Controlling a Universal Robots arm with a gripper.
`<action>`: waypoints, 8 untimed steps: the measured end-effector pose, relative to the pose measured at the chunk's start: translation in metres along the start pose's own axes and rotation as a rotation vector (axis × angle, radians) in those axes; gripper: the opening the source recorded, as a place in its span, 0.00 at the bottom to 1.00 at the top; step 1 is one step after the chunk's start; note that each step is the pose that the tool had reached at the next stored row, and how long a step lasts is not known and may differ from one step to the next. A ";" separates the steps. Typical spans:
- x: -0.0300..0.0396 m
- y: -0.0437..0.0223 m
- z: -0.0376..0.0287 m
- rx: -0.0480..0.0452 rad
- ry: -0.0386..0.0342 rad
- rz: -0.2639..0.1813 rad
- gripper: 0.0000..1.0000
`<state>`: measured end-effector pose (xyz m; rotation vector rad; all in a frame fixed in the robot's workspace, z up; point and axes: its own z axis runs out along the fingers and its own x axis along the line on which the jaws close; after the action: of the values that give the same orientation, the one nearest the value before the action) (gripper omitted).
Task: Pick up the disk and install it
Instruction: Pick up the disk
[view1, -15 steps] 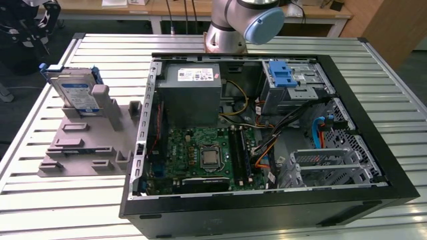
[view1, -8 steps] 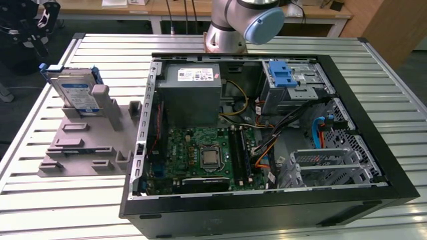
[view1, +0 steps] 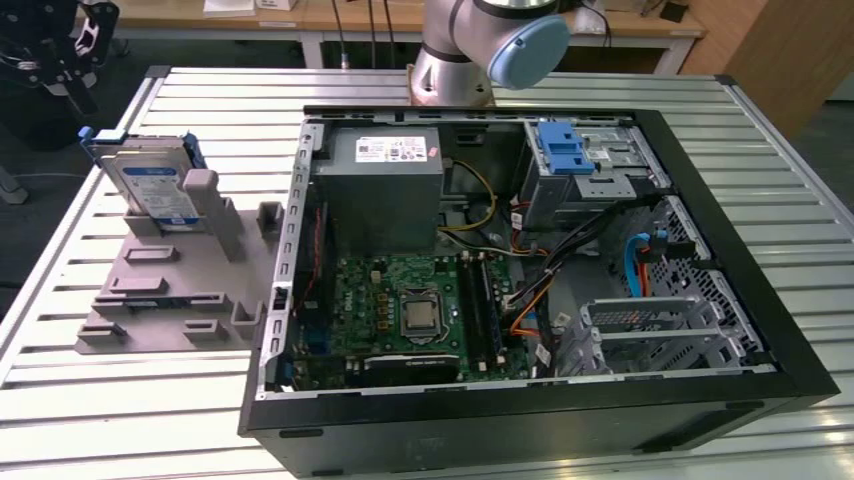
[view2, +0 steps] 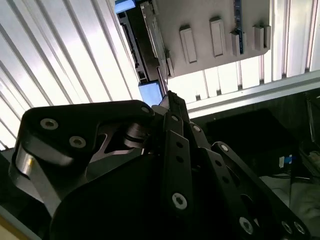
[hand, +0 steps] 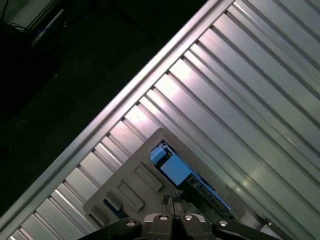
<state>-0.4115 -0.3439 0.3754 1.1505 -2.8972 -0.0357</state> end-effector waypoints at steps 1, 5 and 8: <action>0.0000 0.0000 0.0000 0.0001 0.0002 -0.009 0.11; 0.0000 0.0000 0.0000 0.0006 0.0012 -0.040 0.11; 0.0000 0.0000 0.0000 0.0006 0.0013 -0.046 0.11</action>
<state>-0.4115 -0.3439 0.3754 1.2172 -2.8692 -0.0349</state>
